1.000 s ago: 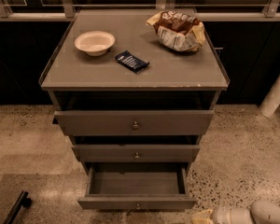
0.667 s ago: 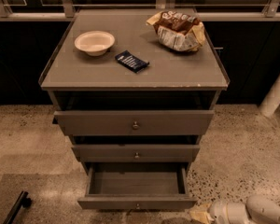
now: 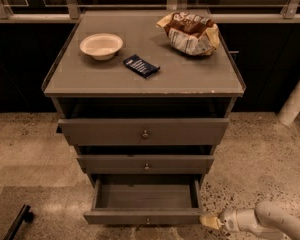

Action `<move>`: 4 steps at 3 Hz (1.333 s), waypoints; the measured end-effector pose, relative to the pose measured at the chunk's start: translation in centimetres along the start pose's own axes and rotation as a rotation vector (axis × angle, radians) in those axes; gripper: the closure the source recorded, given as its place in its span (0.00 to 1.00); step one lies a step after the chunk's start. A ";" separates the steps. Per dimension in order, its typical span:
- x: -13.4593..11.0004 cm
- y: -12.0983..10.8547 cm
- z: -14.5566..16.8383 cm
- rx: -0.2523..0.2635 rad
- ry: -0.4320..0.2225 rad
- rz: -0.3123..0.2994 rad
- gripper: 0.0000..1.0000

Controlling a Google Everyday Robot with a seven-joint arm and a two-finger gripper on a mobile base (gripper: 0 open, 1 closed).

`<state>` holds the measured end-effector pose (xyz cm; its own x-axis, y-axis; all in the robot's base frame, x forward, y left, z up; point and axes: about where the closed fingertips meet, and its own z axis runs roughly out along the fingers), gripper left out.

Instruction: Close bottom drawer

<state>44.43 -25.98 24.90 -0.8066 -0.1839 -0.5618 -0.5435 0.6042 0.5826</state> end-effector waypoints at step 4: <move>3.2 -2.9 5.2 -0.040 -0.007 0.035 1.00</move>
Offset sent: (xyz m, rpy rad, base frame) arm -0.0054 -0.0050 -0.0476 0.0491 0.0537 -0.0731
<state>44.61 -24.31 18.35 -0.8236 -0.1582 -0.5447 -0.5244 0.5784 0.6249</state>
